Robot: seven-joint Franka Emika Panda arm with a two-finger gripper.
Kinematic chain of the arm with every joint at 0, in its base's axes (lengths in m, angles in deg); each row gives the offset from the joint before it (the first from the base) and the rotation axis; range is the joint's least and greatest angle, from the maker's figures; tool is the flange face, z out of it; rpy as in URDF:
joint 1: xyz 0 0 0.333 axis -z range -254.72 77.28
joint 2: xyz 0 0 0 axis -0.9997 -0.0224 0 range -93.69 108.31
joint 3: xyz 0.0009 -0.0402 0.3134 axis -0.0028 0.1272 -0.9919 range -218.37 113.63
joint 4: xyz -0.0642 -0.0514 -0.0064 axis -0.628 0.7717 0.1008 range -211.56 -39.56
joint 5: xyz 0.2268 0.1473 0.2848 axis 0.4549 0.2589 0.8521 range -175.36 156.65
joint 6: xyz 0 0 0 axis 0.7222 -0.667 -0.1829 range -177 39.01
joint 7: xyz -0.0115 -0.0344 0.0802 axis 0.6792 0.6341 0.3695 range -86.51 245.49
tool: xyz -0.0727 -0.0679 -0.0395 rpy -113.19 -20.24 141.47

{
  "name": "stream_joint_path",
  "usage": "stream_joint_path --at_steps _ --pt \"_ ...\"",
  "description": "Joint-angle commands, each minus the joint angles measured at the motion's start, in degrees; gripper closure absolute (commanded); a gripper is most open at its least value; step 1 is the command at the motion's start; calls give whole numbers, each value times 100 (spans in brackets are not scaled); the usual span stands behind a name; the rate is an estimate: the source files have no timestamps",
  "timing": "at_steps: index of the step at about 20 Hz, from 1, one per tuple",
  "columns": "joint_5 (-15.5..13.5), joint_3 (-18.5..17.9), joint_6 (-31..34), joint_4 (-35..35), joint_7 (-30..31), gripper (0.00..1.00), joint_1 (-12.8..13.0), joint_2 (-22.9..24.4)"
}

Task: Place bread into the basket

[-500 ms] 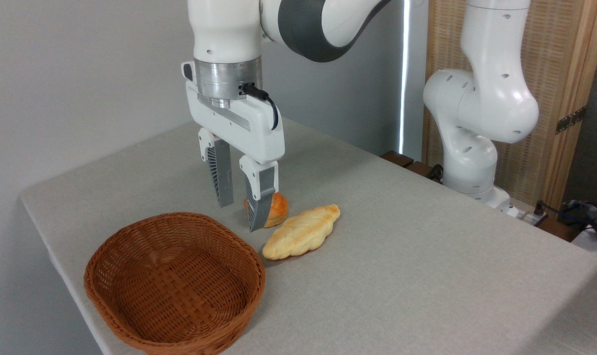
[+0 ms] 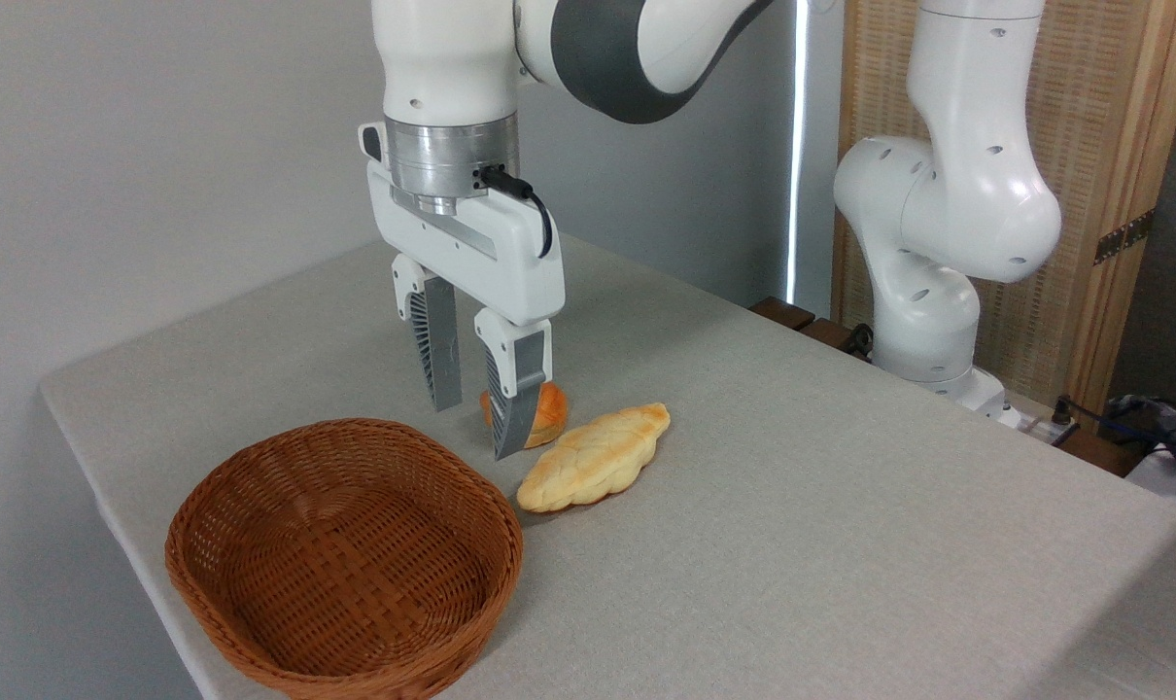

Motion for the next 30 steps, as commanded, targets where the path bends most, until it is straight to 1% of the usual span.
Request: stream_joint_path --at_steps 1,17,22,27,30 --pt "-79 -122 59 70 -98 0 40 16" --pt "-44 -122 59 70 -98 0 40 16" --pt "-53 -78 375 53 -98 0 58 7" --pt "-53 -43 603 -52 -107 0 137 25" --pt "-44 -43 603 -210 -115 0 382 34"
